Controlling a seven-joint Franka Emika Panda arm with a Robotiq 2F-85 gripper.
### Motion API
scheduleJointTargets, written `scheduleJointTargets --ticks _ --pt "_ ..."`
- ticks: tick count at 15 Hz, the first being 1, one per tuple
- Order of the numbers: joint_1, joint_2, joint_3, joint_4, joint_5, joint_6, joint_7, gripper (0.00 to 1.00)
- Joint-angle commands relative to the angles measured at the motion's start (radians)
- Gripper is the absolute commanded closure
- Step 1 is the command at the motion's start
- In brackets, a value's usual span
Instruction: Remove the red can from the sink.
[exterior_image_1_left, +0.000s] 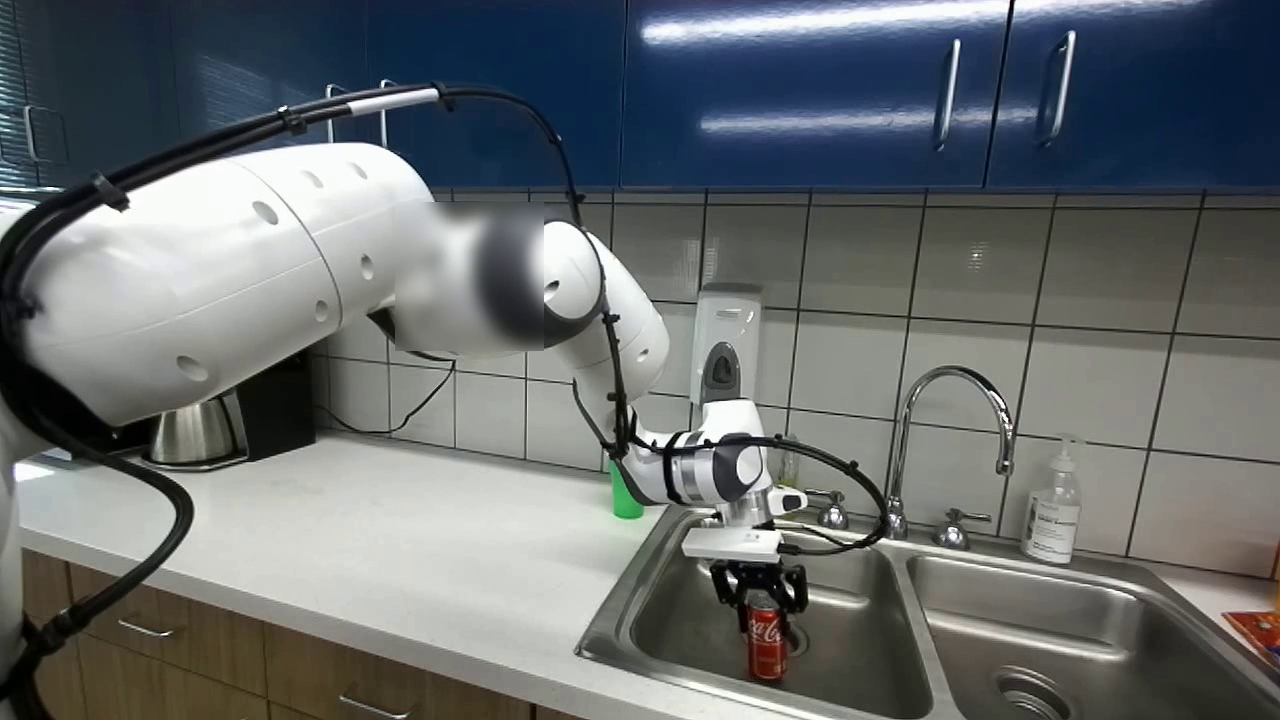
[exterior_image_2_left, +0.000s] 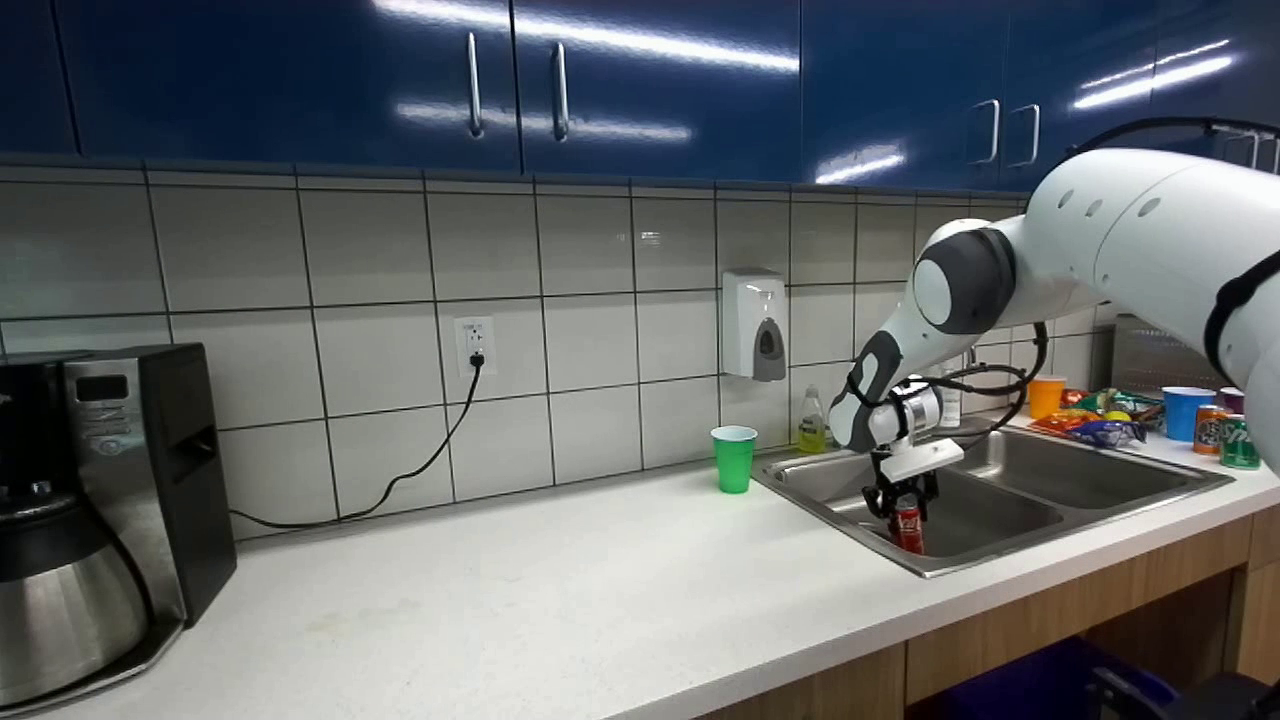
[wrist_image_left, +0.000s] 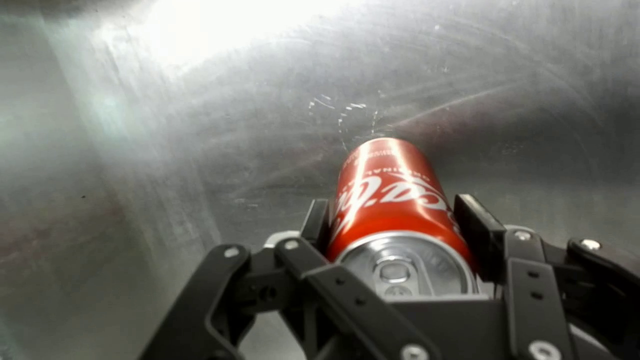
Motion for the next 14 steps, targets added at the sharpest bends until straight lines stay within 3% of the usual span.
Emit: scheduleJointTargets --ticks 1,7,14 --pt "0.009 -0.073 0.006 -0.036 0.0 -0.037 0.015 0.59" --pt "0.03 -0.182 0.004 -0.117 -0.007 -0.026 0.012 0.59" --pt "0.045 -0.364 -0.001 -0.315 -0.019 -0.003 0.007 0.59"
